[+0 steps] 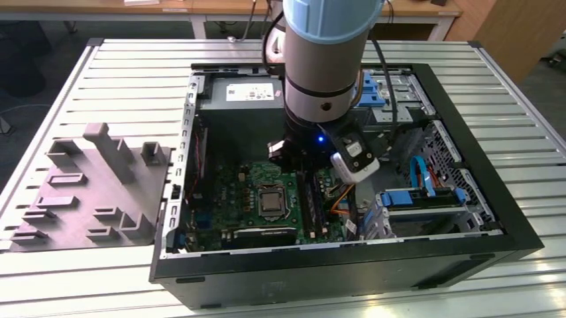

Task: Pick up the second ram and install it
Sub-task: 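Insert the second ram into the second slot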

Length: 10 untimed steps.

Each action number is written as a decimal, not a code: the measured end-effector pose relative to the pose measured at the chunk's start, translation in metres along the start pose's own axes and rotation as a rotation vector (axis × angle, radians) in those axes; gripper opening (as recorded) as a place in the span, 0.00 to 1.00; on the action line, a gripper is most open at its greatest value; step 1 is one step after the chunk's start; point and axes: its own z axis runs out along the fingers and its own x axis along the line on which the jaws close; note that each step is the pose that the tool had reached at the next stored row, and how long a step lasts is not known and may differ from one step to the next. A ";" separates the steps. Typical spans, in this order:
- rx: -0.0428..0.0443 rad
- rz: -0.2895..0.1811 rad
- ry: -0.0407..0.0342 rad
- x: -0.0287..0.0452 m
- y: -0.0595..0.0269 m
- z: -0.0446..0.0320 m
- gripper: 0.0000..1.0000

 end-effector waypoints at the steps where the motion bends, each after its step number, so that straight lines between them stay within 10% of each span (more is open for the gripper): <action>1: -0.0002 0.000 -0.0001 0.0001 -0.0001 0.0009 0.11; 10: -0.0057 0.005 -0.0004 0.0005 -0.0005 0.0089 0.11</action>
